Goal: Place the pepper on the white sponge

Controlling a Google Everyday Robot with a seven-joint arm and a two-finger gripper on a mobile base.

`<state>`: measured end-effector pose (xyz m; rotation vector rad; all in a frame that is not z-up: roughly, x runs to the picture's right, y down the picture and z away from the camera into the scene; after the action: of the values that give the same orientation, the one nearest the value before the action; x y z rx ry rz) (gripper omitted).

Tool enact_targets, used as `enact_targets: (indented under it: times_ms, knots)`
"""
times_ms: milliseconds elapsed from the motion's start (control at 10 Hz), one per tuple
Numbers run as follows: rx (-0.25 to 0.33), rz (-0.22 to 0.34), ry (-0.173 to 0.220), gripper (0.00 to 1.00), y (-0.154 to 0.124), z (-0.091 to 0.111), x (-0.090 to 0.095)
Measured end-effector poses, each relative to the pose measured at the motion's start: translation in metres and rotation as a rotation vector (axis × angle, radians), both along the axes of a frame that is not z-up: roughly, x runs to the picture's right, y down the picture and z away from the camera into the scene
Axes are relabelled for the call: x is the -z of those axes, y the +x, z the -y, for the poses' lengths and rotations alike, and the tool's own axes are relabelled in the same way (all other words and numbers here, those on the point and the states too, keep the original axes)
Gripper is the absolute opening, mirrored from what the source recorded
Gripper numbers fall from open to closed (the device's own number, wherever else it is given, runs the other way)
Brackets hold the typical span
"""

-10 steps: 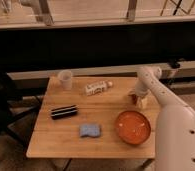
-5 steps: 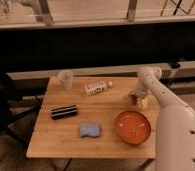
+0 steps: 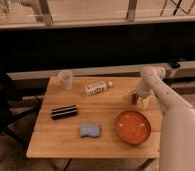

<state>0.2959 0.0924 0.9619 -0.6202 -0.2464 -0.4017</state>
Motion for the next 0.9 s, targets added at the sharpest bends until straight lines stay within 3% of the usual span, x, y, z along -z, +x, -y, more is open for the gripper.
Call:
enact_targets:
  times_ms: [500,900]
  knots:
    - [0.111,0.030,0.054,0.80,-0.016,0.013,-0.005]
    - [0.210,0.009,0.105,0.80,-0.020,0.032,-0.008]
